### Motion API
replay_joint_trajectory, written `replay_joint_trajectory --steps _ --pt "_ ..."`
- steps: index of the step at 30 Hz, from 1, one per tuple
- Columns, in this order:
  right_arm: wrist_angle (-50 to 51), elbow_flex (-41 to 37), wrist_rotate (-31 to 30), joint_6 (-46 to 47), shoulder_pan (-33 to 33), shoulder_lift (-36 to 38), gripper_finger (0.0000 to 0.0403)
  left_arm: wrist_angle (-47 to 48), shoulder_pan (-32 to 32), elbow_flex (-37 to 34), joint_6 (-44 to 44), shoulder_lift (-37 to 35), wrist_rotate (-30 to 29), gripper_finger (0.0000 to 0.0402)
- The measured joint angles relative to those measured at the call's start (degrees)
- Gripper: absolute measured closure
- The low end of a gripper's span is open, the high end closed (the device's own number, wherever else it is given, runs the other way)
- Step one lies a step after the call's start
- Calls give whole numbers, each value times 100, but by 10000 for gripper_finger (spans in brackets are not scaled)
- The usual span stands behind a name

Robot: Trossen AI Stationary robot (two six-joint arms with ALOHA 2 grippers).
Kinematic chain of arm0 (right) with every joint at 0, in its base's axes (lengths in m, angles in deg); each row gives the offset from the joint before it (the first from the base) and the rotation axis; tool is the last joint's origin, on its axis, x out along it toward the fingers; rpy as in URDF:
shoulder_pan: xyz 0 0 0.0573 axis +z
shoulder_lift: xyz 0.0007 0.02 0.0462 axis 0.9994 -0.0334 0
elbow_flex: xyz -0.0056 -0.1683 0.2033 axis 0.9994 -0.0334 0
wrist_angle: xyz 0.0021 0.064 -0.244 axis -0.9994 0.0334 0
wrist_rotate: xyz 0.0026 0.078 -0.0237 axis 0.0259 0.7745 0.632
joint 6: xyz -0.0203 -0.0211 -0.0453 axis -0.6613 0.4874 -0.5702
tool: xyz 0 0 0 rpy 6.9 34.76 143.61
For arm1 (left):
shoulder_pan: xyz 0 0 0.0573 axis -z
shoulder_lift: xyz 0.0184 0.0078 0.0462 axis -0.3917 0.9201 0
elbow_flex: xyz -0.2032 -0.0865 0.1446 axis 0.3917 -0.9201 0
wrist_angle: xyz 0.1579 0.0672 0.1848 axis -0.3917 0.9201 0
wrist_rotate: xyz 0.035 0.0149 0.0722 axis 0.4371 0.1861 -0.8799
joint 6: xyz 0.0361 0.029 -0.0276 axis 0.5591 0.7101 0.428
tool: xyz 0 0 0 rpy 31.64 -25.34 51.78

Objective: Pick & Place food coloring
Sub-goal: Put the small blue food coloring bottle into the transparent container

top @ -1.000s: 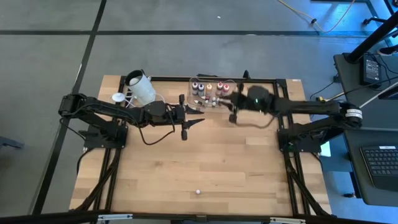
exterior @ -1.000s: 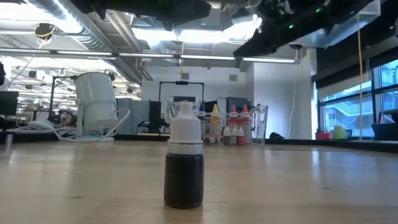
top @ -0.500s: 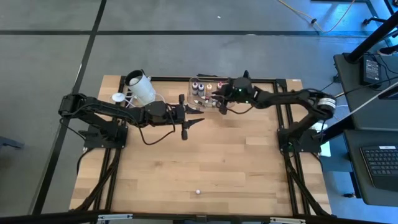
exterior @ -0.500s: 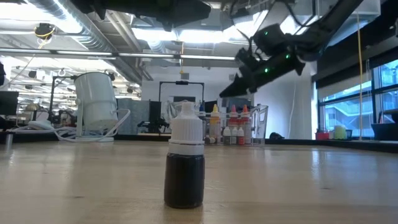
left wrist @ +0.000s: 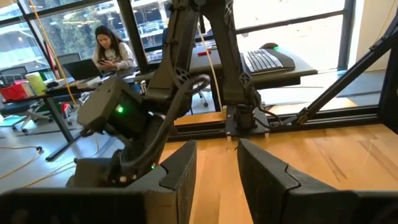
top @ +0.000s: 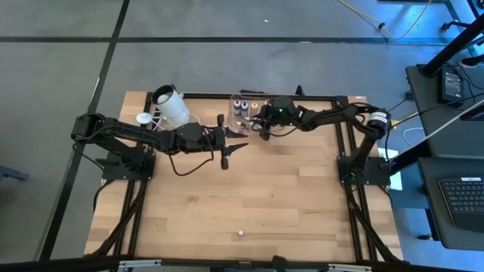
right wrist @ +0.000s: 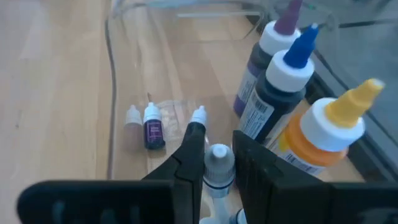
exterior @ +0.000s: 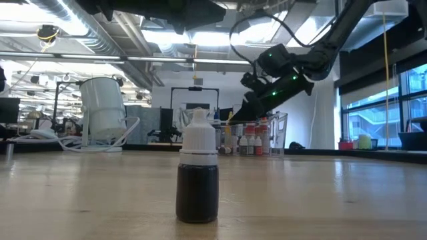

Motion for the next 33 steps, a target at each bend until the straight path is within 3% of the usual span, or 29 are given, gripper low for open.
replay_joint_trajectory --steps 33 --pt "231 43 -225 574 -129 -83 313 27 -2 0 -2 -1 -1 290"
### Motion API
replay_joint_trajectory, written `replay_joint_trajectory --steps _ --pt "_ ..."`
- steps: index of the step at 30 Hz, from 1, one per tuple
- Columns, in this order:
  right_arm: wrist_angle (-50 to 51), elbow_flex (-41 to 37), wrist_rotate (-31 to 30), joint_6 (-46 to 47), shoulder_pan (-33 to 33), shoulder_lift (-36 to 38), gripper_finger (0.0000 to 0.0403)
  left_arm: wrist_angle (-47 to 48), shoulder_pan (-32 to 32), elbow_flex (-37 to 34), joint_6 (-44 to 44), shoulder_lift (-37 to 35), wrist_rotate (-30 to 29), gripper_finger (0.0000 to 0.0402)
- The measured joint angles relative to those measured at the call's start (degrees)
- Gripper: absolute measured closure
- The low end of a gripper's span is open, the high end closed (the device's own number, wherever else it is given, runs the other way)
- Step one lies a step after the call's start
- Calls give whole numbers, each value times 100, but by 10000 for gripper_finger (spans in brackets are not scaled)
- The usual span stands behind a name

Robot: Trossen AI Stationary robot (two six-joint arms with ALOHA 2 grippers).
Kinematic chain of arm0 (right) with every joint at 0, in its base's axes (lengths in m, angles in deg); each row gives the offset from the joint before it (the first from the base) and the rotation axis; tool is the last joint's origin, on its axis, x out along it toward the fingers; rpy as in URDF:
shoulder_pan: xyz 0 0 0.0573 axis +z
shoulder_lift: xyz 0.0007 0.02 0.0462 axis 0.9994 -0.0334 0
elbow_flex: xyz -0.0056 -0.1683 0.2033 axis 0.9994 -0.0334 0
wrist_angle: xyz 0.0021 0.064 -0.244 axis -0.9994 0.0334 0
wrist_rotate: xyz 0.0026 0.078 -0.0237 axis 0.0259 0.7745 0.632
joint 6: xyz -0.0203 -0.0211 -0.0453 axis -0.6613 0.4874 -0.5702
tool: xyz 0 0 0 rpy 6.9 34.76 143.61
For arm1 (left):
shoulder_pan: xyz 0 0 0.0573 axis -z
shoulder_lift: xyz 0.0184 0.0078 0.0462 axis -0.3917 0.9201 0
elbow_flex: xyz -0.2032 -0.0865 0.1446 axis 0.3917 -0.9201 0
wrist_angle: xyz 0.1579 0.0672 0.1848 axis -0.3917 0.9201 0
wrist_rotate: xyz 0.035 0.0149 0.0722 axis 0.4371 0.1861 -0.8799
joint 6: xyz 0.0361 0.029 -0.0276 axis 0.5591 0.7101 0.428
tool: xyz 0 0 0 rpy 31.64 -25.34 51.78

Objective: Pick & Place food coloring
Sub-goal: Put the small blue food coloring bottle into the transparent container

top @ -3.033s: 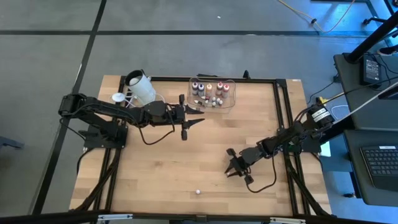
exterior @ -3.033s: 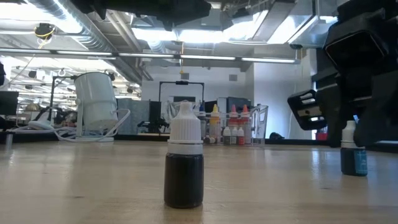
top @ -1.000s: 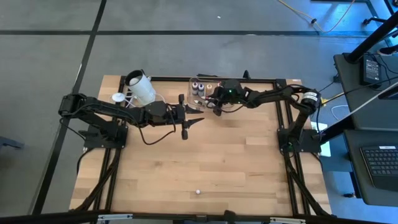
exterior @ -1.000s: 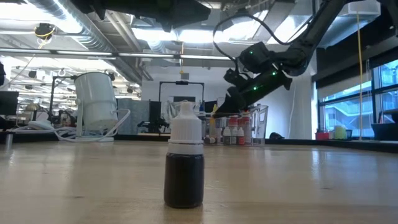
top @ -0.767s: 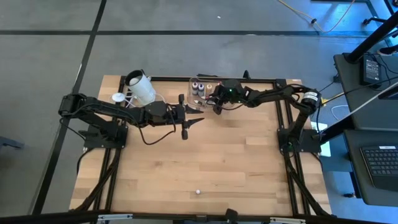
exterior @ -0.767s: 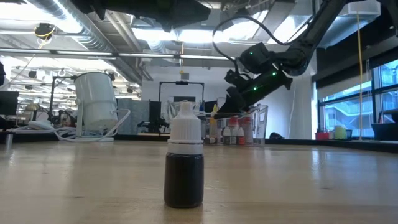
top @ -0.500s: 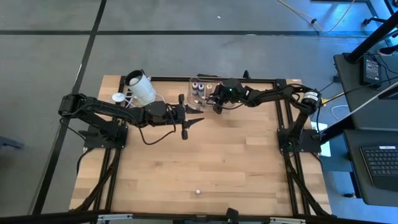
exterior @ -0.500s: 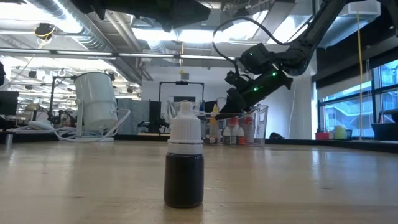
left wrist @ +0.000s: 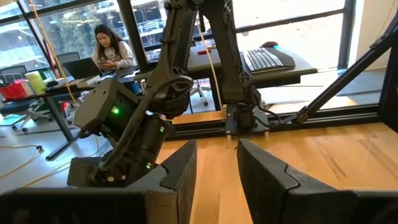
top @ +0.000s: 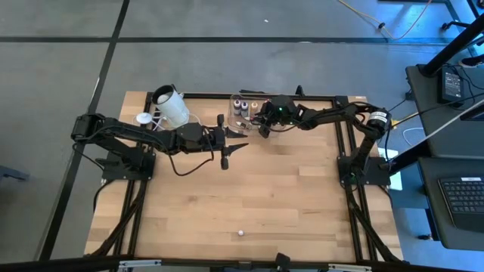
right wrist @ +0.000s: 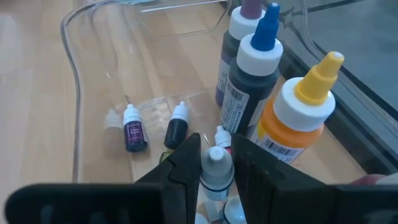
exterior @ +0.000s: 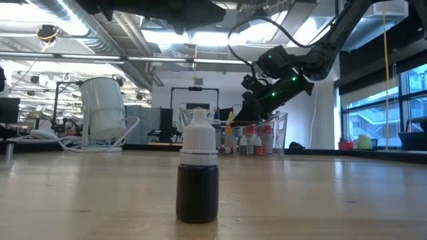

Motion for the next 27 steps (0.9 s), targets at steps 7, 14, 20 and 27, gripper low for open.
replay_joint_trajectory --steps 7,14,20,27 --pt "-5 -2 0 7 0 -2 312 2 0 0 0 1 -1 286" --pt "214 129 -108 347 23 137 311 6 2 0 0 0 -1 286" --pt "492 207 -601 407 242 227 311 149 0 0 0 2 1 286" --pt "537 205 -1613 602 606 229 311 175 2 0 -2 2 1 286"
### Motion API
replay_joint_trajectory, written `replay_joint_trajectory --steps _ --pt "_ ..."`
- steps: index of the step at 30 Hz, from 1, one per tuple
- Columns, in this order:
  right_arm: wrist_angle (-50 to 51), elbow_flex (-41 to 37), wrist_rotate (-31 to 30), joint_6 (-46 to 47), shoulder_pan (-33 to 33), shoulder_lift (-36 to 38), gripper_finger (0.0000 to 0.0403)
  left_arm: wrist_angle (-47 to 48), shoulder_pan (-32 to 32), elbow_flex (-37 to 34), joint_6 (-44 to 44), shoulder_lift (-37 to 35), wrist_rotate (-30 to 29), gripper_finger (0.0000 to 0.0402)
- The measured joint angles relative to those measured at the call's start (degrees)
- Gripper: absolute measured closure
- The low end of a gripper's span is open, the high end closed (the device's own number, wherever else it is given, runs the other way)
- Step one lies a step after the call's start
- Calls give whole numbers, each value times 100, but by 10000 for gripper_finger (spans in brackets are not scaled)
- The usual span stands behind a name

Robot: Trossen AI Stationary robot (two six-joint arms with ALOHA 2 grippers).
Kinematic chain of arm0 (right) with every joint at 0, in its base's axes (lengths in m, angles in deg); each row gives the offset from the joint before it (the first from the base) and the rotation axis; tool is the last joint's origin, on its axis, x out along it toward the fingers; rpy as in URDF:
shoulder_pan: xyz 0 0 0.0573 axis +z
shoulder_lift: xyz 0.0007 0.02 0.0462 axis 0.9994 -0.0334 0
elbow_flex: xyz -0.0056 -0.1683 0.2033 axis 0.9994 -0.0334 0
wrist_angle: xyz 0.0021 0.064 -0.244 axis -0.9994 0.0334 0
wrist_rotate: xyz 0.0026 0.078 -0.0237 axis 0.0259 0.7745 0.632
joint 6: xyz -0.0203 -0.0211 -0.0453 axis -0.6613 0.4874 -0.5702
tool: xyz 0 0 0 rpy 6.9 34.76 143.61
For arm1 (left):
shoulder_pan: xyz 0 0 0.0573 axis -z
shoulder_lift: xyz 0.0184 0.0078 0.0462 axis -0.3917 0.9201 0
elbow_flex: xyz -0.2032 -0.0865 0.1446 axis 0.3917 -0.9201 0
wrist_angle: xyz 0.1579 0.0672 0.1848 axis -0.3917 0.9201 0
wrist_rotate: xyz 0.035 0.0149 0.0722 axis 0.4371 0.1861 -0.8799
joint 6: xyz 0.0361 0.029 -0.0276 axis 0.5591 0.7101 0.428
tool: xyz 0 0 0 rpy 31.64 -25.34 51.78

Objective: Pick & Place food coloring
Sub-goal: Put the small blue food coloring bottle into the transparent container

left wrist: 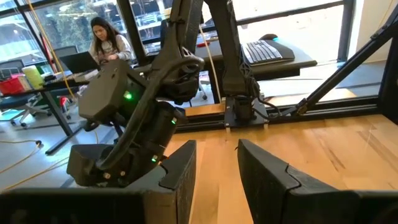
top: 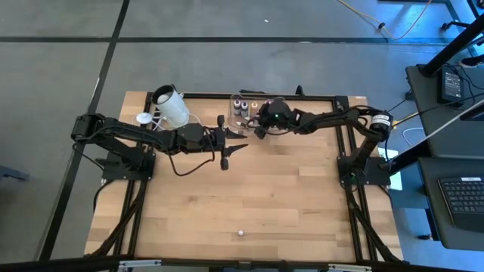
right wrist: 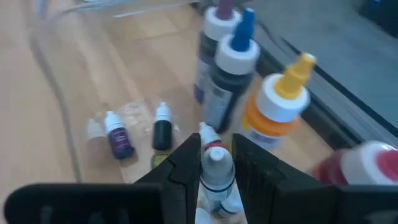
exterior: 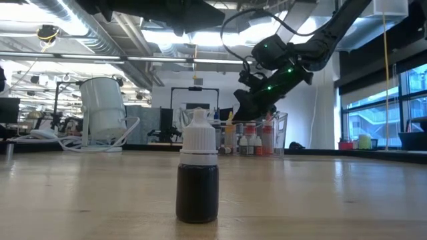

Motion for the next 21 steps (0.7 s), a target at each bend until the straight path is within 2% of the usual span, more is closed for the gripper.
replay_joint_trajectory --steps 5,11,21 --pt "53 -22 -472 274 67 -1 311 0 0 0 0 -1 0 286" --pt "25 -24 -485 644 67 -125 311 0 0 0 -2 0 4 286" --pt "-224 -17 -447 625 67 -226 310 -2 0 0 -15 0 15 286"
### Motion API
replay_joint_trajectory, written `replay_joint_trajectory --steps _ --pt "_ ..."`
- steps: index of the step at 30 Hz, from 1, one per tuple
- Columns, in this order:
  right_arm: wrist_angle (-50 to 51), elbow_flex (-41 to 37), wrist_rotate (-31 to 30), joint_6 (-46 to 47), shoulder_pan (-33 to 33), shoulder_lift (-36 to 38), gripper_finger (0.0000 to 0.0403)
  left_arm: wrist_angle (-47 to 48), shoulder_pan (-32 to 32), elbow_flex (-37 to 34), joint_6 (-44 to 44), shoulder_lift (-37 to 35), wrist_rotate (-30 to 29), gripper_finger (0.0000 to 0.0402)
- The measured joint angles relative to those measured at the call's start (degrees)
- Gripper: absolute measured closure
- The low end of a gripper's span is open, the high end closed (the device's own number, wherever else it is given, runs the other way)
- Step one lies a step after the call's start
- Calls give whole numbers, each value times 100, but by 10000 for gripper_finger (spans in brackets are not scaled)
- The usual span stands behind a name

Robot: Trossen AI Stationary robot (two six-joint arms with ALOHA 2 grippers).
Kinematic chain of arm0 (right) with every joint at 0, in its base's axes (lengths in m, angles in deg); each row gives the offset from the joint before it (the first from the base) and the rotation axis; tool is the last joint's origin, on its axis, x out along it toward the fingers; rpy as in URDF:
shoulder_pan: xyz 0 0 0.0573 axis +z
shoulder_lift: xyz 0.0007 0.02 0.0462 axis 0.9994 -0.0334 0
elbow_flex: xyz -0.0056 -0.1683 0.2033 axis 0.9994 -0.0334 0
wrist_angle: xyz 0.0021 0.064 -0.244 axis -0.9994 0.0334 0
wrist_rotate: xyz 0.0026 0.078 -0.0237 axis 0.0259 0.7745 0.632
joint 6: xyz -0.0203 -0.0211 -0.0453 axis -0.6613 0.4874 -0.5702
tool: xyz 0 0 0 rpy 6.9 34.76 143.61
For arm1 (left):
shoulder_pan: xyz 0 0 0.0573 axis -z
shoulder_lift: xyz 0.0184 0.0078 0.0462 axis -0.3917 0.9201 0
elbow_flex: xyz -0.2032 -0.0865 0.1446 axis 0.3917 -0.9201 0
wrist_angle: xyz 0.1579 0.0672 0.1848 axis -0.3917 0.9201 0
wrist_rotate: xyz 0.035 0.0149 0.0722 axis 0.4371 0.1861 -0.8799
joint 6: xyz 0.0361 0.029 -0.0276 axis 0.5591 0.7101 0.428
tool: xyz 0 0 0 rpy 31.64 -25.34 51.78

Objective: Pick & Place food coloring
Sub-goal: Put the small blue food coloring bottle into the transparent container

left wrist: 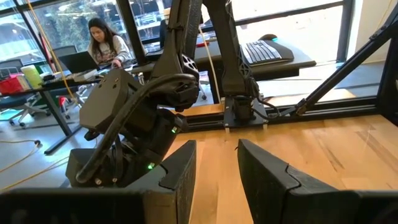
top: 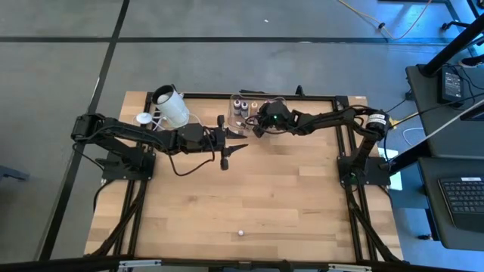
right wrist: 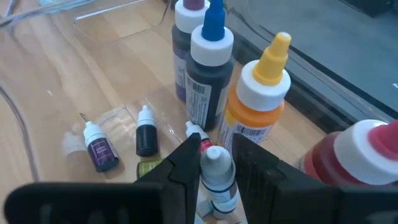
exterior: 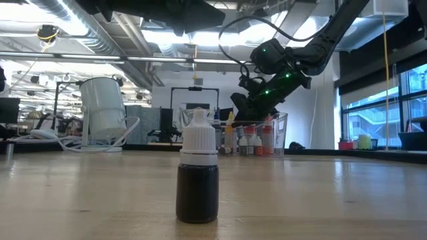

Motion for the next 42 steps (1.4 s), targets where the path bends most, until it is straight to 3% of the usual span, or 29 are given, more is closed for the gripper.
replay_joint_trajectory --steps 13,19,31,42 --pt "-118 4 -207 -410 81 0 311 2 0 0 13 -1 0 286" --pt "-84 7 139 -237 79 2 311 2 0 0 13 0 0 286" --pt "274 11 154 178 74 11 311 2 0 0 7 -2 -1 286" --pt "-331 11 66 118 243 11 311 4 0 0 7 -1 -1 286"
